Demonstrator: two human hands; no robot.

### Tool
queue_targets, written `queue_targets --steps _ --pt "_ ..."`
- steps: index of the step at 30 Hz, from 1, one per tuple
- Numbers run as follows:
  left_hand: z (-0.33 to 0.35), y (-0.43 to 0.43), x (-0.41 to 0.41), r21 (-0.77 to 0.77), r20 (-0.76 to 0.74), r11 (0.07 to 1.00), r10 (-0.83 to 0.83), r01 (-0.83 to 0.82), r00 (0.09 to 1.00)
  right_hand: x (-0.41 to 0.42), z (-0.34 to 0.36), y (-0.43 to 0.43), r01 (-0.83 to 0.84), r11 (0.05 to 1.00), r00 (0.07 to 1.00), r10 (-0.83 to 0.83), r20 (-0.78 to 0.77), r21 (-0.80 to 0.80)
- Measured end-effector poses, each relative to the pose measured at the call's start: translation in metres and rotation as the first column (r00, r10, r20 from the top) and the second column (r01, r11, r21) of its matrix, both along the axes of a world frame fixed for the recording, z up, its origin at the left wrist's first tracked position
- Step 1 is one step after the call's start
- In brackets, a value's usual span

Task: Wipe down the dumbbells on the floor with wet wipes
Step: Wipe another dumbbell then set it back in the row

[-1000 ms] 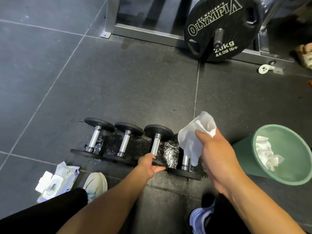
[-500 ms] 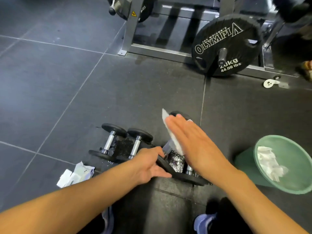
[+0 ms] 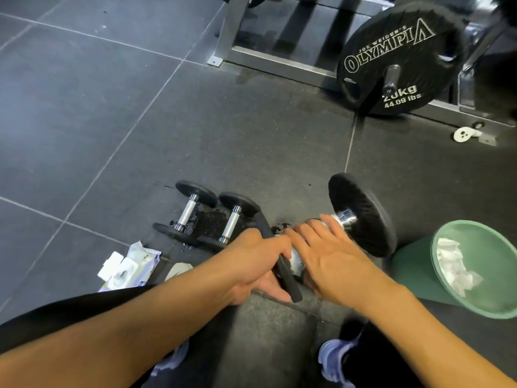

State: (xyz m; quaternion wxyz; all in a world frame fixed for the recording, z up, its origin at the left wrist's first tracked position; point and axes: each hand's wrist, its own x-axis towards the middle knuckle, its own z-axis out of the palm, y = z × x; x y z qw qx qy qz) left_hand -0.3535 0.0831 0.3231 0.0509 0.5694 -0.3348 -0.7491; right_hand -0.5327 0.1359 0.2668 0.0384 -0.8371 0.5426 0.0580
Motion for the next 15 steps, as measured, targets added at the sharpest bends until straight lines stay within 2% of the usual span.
queue_targets --steps 2,6,7,8,9,10,11,13,14,15 --pt "0.002 0.0 -0.002 -0.09 0.03 0.994 -0.064 0.066 0.998 0.014 -0.009 -0.008 0.061 0.992 0.998 -0.063 -0.015 -0.107" --pt "0.007 0.003 -0.006 -0.272 0.083 0.945 -0.168 0.185 0.982 0.022 -0.011 -0.024 0.211 0.976 0.977 -0.211 -0.009 -0.057" --pt "0.008 0.004 -0.005 -0.349 0.164 0.893 -0.242 0.286 0.956 0.024 -0.003 -0.027 0.25 0.968 0.968 -0.25 -0.022 -0.007" --pt "0.009 0.004 -0.005 -0.431 0.269 0.8 -0.328 0.418 0.906 0.023 0.001 -0.029 0.283 0.959 0.959 -0.283 -0.023 0.028" --pt "0.01 0.003 -0.004 -0.5 0.383 0.668 -0.4 0.551 0.833 0.022 0.007 -0.031 0.369 0.922 0.928 -0.372 0.006 0.113" --pt "0.011 0.001 -0.004 -0.553 0.486 0.504 -0.453 0.664 0.748 0.02 0.011 -0.035 0.446 0.863 0.87 -0.48 0.11 0.235" --pt "0.015 -0.003 -0.003 -0.593 0.566 0.337 -0.472 0.732 0.676 0.018 0.014 -0.037 0.473 0.778 0.763 -0.597 0.249 0.413" --pt "0.02 -0.019 -0.001 -0.628 0.647 0.094 -0.488 0.773 0.586 0.016 0.014 -0.04 0.363 0.658 0.413 -0.748 0.519 0.659" --pt "0.024 -0.03 0.001 -0.624 0.662 0.03 -0.51 0.781 0.549 0.015 0.016 -0.038 0.275 0.606 0.191 -0.796 0.575 0.747" --pt "0.025 -0.04 0.005 -0.621 0.656 0.012 -0.54 0.784 0.528 0.015 0.017 -0.033 0.156 0.548 -0.028 -0.829 0.558 0.822"
